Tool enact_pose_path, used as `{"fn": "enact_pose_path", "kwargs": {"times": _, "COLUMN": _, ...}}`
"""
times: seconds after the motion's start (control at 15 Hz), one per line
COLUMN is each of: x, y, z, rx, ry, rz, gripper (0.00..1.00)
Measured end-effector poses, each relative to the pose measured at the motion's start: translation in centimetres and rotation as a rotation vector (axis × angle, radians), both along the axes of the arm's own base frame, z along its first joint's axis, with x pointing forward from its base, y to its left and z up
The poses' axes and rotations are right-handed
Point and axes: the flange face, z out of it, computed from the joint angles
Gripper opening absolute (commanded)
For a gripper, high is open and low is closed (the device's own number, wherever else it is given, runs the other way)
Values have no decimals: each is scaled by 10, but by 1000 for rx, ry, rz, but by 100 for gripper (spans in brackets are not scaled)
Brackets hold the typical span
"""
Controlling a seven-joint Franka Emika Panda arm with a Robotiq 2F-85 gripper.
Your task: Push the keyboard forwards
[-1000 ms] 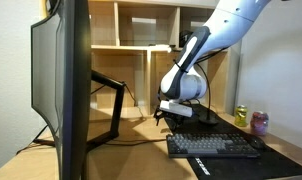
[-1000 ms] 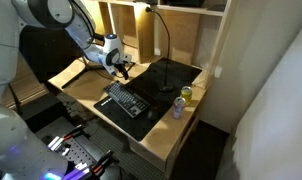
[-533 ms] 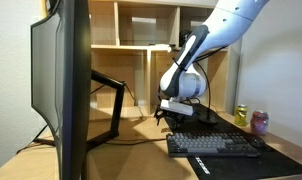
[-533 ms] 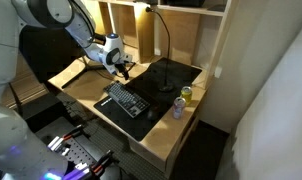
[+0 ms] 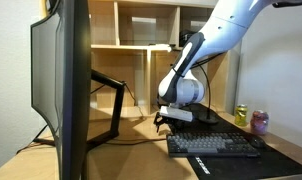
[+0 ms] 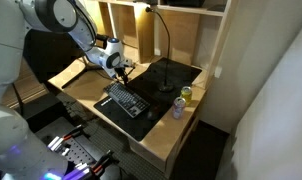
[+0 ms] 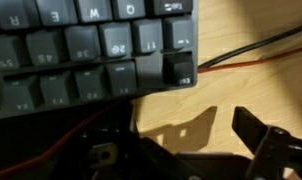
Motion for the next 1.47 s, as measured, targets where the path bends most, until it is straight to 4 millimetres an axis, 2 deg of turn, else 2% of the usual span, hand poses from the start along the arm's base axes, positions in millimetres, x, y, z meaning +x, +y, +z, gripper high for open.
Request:
{"fn": "enact_pose_path", "kwargs": {"times": 0.4, "x": -3, "y": 8, "z": -1, "rx": 40, "ry": 125, "rz": 117, "gripper": 100}}
{"fn": "enact_pose_path", "kwargs": {"times": 1.13, "x": -5, "y": 4, "z": 6, "rx": 53, "ry": 372, "rz": 284, "gripper": 100}}
{"fn": "enact_pose_path", "kwargs": {"times": 1.47, "x": -4, "y": 0, "z": 12, "rx": 51, "ry": 437, "rz": 300, "gripper": 100}}
